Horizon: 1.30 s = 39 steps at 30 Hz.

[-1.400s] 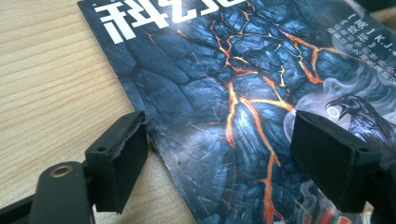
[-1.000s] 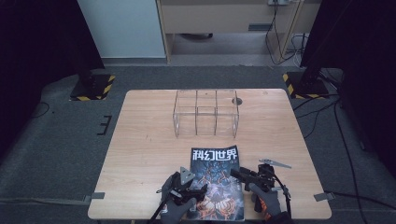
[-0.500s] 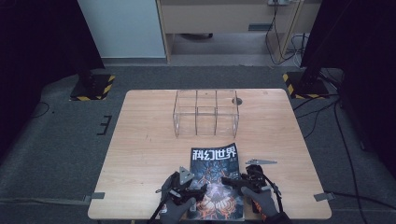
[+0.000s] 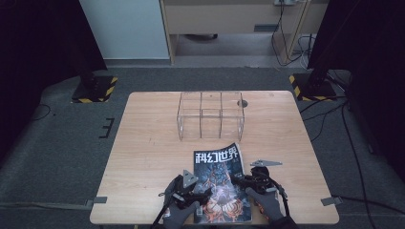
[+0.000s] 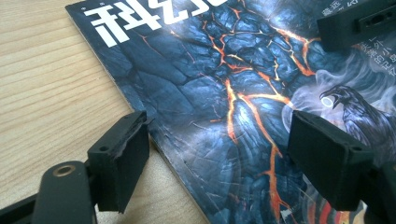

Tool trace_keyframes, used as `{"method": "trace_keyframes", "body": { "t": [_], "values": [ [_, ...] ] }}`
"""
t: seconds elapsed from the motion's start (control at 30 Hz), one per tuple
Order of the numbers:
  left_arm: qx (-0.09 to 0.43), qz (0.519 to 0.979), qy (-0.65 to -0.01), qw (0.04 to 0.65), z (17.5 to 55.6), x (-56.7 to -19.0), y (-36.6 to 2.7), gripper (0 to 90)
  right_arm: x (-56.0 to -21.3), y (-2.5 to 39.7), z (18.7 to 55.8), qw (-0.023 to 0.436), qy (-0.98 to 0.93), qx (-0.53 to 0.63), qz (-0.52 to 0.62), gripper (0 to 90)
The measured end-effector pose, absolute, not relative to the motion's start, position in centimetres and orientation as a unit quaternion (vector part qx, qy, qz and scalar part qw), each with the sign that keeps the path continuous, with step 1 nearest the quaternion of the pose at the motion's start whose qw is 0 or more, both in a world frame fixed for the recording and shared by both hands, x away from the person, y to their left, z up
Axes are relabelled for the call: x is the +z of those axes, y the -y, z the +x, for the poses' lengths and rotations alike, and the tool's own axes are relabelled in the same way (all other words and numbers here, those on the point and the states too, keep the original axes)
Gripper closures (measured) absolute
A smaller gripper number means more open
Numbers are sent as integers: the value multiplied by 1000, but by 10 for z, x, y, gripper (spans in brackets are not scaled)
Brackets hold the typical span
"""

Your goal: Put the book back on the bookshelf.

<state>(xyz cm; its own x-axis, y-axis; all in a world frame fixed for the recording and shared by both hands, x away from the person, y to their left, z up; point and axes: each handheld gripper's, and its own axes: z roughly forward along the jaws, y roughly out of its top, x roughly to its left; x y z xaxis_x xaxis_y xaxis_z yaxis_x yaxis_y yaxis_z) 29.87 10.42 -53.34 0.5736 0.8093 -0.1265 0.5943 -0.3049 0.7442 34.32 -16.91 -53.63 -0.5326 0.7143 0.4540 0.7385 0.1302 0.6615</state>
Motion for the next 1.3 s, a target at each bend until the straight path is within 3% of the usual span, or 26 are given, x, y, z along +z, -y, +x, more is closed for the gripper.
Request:
{"method": "trace_keyframes", "body": {
  "t": [0.17, 0.47, 1.3],
  "values": [
    [135, 794, -445, 390, 300, -533, -107, 206, -530, 169, 341, 9, 752, -454, -478, 771],
    [132, 782, -461, 398, 304, -532, -115, 211, -520, 166, 335, -6, 751, -472, -462, 823],
    [119, 759, -466, 439, 304, -519, -127, 205, -489, 165, 318, -34, 745, -526, -407, 832]
  ]
}}
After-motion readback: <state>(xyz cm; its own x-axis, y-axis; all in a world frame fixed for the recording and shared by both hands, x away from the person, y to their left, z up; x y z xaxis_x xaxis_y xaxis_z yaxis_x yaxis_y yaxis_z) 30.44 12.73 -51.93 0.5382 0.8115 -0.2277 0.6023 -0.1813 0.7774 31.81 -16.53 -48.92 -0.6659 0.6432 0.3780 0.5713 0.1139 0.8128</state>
